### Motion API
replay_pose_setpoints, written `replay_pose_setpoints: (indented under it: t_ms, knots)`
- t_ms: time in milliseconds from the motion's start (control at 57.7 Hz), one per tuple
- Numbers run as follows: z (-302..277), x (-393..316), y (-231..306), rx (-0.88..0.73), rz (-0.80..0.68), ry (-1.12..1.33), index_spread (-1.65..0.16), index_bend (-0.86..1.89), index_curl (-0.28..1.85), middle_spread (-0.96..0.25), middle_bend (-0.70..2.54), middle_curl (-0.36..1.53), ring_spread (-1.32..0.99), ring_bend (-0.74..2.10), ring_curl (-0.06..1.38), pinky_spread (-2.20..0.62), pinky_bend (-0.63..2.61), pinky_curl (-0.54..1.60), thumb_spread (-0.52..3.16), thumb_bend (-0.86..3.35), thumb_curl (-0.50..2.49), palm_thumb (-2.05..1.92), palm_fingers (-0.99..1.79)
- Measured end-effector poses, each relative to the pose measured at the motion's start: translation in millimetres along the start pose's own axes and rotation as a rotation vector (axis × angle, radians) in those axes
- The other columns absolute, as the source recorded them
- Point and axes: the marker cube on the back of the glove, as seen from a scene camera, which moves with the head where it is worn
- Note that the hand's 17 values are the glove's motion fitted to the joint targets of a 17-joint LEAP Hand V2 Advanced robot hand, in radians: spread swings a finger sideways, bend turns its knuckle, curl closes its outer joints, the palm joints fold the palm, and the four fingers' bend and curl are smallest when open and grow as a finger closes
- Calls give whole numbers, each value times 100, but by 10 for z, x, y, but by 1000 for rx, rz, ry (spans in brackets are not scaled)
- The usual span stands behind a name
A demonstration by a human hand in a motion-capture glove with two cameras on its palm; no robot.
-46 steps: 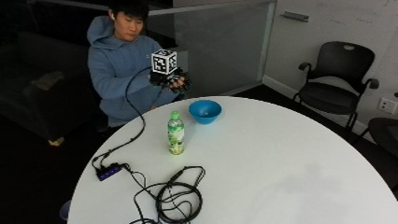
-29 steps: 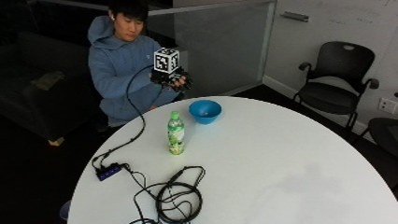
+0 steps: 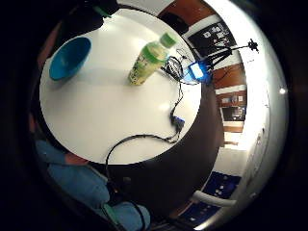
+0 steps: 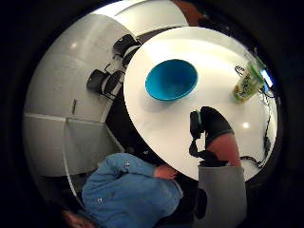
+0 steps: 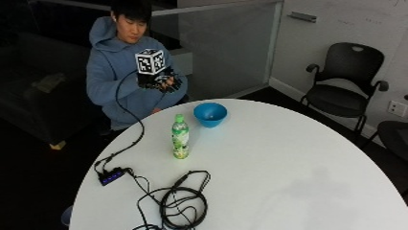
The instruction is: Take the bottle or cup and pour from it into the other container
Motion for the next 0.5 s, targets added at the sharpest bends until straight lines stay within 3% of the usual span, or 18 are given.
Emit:
replay_pose_setpoints:
  t_ms: [503]
  knots:
    - [-97, 1246, 217, 98, 108, -10, -36, 13, 25, 2, 20, 30, 15, 47, 29, 21, 61, 26, 101, -3, 43, 76, 27]
